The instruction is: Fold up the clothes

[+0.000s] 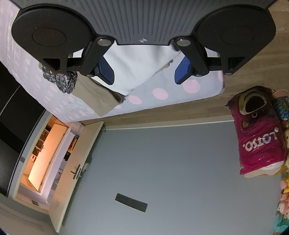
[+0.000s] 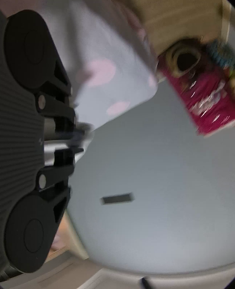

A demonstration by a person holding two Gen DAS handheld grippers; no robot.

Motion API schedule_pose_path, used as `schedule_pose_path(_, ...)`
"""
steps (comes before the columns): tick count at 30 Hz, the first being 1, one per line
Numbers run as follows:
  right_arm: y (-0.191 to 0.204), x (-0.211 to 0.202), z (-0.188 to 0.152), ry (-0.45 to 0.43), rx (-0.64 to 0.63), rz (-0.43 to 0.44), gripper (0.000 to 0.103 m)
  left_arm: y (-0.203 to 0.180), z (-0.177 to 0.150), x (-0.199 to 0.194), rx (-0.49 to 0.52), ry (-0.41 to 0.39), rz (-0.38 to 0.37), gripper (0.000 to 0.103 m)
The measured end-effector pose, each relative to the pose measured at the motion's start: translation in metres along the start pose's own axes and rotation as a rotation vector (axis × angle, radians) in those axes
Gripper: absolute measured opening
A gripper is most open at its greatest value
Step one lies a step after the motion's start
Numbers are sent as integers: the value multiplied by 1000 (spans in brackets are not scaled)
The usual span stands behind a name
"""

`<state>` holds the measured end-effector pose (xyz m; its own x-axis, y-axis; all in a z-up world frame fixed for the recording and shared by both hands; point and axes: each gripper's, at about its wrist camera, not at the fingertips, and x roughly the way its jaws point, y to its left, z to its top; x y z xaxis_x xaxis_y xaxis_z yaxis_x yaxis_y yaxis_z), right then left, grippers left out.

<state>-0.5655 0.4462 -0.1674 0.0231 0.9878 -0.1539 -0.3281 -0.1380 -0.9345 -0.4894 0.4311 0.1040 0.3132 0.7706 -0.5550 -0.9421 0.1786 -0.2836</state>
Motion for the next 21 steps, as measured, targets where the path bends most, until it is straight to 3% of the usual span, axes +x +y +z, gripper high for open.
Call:
schedule_pose_path(2,-5,-14,5,-81,34,7,57,0,0,-1,2,0,-1,73)
schedule_pose_path(5,-16,-20,4,-18,86,-74,56,4,0,-2,-9,5,1,73)
schedule_pose_path(9,-19,-8,-8,132,104,-42,29,3,1,-4,-8,2,0,73)
schedule_pose_path(12,-17,4,-14,213,101,-13,25,1,1,-3,2,5,-2,73)
schedule_pose_path(14,-21,7,-15,246,141,17,8,-1,-1,-3,3,4,2,73)
schedule_pose_path(16,-25,-3,-17,233,176,32,7,0,-1,-3,-1,3,9,73)
schedule_pose_path(19,-13,-21,-20,193,91,24,3,1,0,-2,-12,7,9,73)
schedule_pose_path(21,0,-28,-18,135,65,93,0,1,0,-2,-9,5,6,73)
